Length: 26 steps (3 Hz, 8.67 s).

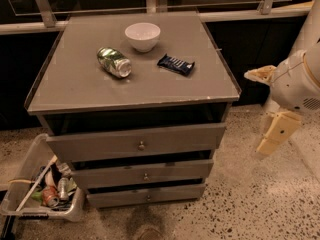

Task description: Open top drawer

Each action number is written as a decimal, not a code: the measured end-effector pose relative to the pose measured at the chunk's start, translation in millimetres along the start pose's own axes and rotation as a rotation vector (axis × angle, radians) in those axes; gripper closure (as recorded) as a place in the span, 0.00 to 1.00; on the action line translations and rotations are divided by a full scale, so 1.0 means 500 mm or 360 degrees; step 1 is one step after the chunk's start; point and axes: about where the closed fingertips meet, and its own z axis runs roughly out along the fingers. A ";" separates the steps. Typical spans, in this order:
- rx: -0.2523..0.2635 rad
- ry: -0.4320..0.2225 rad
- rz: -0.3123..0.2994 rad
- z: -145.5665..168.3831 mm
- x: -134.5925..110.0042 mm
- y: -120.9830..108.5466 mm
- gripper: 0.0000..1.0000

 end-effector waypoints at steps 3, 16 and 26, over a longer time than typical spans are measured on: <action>-0.0061 -0.0271 -0.0009 0.167 0.033 -0.041 0.00; -0.0048 -0.0609 -0.0095 0.530 0.030 -0.120 0.00; -0.0073 -0.0575 -0.0110 0.550 0.055 -0.075 1.00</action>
Offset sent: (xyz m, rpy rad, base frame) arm 0.0504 0.0108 -0.0830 0.1941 -0.0144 0.0894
